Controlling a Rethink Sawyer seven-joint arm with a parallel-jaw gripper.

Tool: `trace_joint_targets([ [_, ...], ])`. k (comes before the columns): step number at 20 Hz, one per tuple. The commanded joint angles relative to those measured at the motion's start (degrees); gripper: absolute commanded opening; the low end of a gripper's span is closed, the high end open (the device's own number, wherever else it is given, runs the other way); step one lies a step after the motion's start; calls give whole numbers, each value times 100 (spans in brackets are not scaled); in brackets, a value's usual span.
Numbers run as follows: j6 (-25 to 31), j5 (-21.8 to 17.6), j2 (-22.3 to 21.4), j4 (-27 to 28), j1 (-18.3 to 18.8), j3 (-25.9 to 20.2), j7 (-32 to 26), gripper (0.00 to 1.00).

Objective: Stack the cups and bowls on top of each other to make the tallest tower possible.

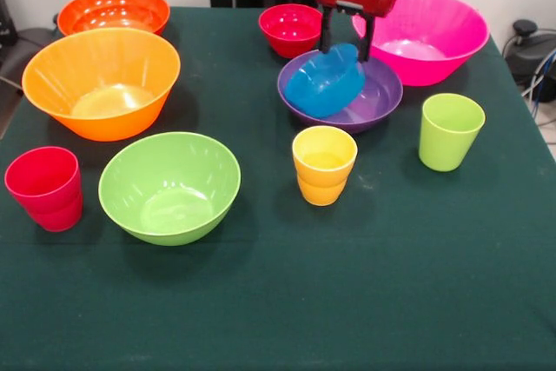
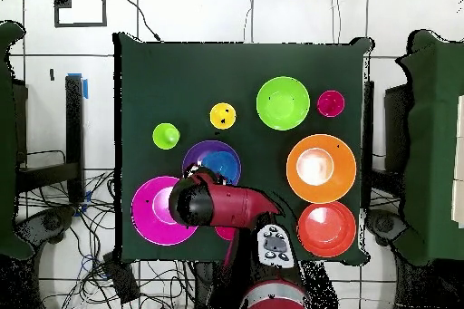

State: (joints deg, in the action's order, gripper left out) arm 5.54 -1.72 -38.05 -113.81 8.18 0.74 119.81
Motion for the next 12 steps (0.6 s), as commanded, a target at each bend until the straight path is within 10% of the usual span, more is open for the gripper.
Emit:
trace_joint_targets([
  [1,515,6,-68,-281,56,-700,489,100],
  [12,391,21,-70,-332,15,-788,584,100],
])
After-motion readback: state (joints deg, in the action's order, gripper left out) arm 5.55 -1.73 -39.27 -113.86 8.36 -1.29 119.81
